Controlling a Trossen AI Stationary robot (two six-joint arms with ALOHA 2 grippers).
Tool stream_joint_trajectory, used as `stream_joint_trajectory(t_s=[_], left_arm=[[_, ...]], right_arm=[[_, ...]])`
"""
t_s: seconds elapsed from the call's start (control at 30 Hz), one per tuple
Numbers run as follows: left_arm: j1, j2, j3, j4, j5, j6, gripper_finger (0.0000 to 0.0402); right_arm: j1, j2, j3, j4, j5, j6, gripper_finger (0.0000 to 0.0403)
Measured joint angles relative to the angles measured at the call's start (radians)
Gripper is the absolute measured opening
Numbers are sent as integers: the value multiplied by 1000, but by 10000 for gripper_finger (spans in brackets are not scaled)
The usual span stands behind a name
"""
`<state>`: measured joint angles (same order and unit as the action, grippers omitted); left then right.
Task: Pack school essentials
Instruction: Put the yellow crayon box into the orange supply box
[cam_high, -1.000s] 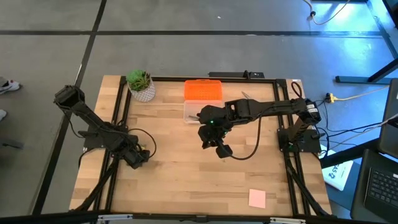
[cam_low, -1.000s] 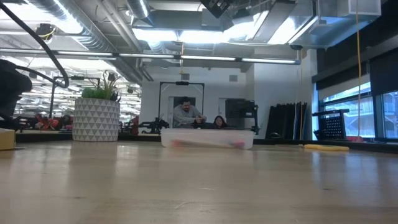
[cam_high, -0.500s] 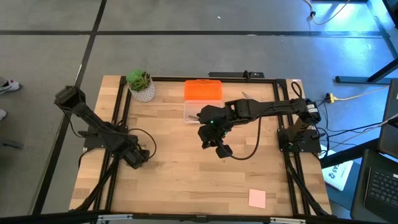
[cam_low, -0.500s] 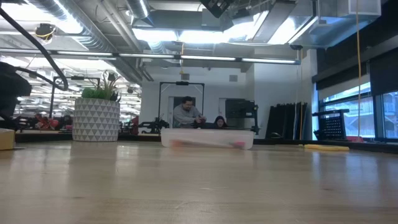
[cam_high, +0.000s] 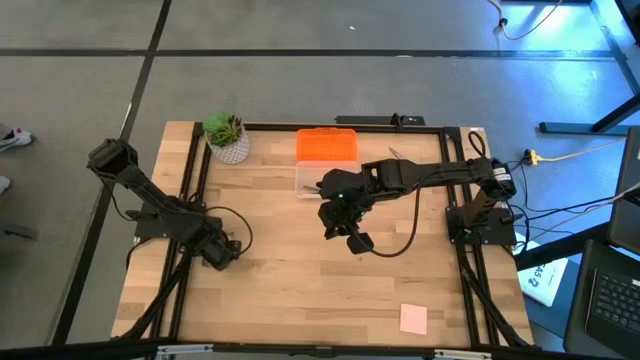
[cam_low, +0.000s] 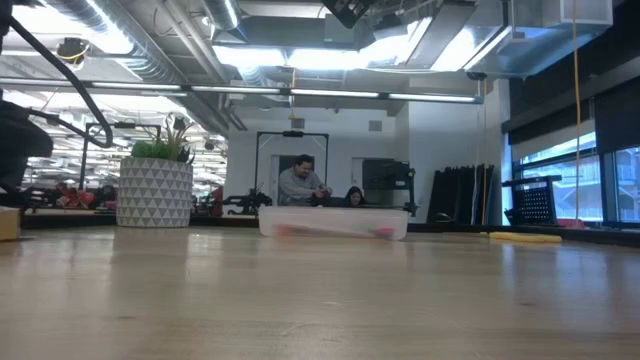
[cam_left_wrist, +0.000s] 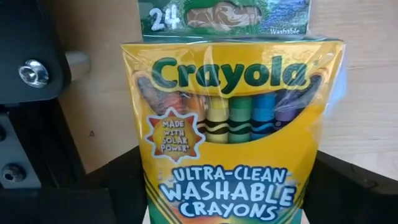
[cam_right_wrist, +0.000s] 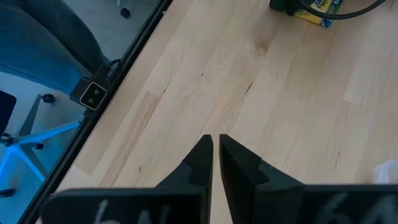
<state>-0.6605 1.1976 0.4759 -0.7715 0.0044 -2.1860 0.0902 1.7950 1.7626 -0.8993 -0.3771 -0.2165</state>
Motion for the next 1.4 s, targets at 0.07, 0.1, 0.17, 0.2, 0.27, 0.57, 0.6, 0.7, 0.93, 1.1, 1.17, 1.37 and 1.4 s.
stream_joint_trajectory(t_s=[0.07,0.1,0.17,0.2,0.27,0.57,0.6,0.7,0.93,1.1,1.17,1.37,1.4], left_arm=[[5,0,0,5,-2,2,310],[6,0,0,7,-3,15,308],[7,0,0,11,-5,43,308],[7,0,0,12,-7,54,309],[7,-1,0,14,-9,71,310],[8,-36,34,34,-152,193,304],[8,-42,35,38,-160,210,304],[18,-57,47,49,-181,281,304],[67,-60,86,36,-164,530,304],[118,-60,143,34,-161,725,304],[144,-60,170,31,-159,811,304],[248,-61,251,24,-157,1096,304],[269,-61,263,24,-157,1137,304]], right_arm=[[0,0,0,0,0,0,31],[0,0,0,0,0,0,31],[0,0,0,0,0,0,31],[0,0,0,0,0,0,31],[0,0,0,1,0,0,31],[0,0,0,1,0,0,31],[0,0,0,2,0,0,31],[0,0,0,8,0,0,31],[0,0,0,21,0,0,31],[0,0,0,21,0,0,31],[0,0,0,21,0,0,31],[0,0,0,21,0,0,31],[0,0,0,21,0,0,31]])
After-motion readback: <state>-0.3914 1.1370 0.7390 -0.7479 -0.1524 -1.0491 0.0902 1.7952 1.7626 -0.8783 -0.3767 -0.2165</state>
